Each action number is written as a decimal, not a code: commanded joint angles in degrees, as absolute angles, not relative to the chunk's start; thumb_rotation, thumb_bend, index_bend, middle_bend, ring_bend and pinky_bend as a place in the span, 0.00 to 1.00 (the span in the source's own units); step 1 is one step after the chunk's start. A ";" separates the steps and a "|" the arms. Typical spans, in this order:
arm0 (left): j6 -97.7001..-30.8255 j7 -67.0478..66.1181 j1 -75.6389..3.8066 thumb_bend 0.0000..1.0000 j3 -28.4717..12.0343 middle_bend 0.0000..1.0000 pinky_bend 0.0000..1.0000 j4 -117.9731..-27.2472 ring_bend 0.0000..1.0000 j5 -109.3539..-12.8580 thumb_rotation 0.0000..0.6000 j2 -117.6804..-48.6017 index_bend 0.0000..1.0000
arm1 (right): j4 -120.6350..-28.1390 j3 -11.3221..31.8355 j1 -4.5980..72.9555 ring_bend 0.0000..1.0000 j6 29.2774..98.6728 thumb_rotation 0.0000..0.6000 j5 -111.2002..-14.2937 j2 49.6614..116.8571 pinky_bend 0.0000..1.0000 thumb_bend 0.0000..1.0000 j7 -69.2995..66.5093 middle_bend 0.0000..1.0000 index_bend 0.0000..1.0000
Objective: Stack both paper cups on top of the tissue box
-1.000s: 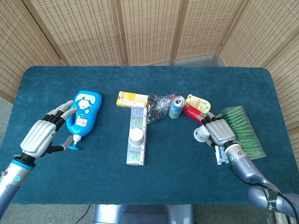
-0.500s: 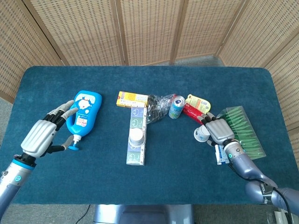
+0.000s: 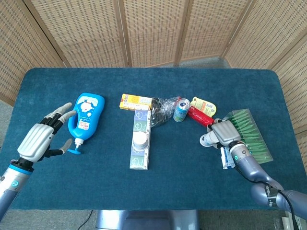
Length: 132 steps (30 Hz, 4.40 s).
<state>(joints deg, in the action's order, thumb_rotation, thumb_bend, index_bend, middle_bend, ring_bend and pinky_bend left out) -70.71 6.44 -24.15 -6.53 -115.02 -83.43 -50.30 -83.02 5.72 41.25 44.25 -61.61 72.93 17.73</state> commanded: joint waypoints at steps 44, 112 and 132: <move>-70.84 4.75 -22.99 0.48 -6.10 0.00 0.13 -114.63 0.00 -85.15 1.00 -51.86 0.11 | -112.62 12.30 57.41 0.20 44.28 1.00 -44.79 59.72 0.68 0.29 26.12 0.42 0.41; -69.60 12.94 -23.54 0.48 -5.81 0.00 0.13 -106.21 0.00 -86.14 1.00 -55.20 0.11 | -109.56 9.81 83.03 0.20 50.96 1.00 -21.07 70.19 0.67 0.28 38.74 0.41 0.39; -69.91 15.14 -23.27 0.48 -5.52 0.00 0.13 -104.43 0.00 -86.38 1.00 -55.44 0.11 | -107.84 8.57 85.69 0.20 51.64 1.00 -18.46 72.01 0.65 0.27 40.71 0.40 0.36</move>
